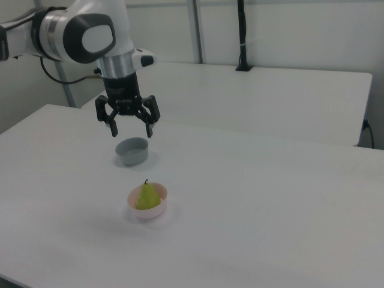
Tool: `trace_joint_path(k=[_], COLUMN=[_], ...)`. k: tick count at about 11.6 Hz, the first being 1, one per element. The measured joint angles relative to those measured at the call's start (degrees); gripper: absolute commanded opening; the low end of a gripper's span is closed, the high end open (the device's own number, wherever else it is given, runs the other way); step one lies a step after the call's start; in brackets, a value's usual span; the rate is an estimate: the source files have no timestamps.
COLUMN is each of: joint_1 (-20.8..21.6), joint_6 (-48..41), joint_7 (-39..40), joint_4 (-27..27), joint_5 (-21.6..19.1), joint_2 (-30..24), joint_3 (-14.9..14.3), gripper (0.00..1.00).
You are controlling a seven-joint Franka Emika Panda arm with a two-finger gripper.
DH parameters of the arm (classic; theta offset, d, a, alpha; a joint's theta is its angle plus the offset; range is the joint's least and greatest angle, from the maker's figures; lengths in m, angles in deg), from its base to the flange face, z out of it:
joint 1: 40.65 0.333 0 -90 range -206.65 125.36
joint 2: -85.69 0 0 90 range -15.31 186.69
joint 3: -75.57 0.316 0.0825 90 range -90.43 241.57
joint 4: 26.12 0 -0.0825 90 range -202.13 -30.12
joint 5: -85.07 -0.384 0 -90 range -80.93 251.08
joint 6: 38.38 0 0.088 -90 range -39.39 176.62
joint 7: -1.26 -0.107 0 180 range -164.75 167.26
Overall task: Pick up a pear from the bowl
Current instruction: 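Lower the open gripper over the green pear in the pink bowl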
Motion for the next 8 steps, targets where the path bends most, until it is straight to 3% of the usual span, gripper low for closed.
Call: trace_joint_path(k=[2,8], joint_1=[0.0,0.0], joint_6=[2.0,19.0], joint_7=[0.0,-0.1], joint_4=[-2.9,-16.0], joint_5=[0.2,0.2], joint_2=[0.1,1.0], joint_3=[0.0,0.2], gripper=[1.00,1.00])
